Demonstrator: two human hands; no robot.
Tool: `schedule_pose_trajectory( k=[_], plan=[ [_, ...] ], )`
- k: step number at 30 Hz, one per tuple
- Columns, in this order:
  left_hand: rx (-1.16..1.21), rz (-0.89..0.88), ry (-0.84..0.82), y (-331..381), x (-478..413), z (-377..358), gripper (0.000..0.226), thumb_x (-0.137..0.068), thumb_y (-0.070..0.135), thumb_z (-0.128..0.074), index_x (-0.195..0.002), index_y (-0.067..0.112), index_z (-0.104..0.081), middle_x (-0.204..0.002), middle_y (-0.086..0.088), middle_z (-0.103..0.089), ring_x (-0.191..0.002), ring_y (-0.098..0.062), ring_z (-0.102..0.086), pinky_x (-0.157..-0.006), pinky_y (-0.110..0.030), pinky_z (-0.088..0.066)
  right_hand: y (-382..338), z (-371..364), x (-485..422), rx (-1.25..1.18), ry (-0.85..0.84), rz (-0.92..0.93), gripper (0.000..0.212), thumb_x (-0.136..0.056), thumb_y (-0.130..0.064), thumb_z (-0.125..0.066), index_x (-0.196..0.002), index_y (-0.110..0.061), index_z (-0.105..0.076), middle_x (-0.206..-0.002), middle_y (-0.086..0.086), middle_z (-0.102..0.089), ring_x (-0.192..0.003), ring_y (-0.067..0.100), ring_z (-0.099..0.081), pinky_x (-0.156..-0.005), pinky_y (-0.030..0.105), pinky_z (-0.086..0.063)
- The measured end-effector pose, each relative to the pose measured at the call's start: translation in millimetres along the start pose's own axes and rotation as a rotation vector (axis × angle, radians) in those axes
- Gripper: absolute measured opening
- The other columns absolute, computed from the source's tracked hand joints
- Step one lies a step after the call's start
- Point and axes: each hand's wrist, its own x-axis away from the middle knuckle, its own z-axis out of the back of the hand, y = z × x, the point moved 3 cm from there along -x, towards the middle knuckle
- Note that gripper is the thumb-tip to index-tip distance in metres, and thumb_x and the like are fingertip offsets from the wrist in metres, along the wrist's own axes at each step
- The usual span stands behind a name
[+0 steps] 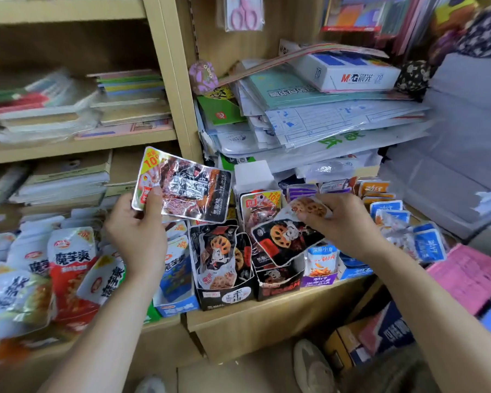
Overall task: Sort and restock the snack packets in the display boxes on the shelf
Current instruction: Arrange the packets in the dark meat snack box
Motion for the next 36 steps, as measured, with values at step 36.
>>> schedule_pose_trajectory(
  k=[36],
  plan=[
    [-0.098,-0.129,-0.025,7.4,-8.9,9.5,0.014,-0.095,0.028,-0.07,-0.089,0.015,-0.066,-0.069,0.013,-0.06,-0.057,-0.001,-0.051,-0.052,-0.026,-0.036,-10.6,-48.7,-31.2,0.111,-0.472,-0.039,0.049,-0.08,-0.028,-0.086,-0.124,-0.03,-0.064,-0.119,-0.009,-0.067,-0.109,0.01,-0.062,-0.087,0.022,-0.049]
  ],
)
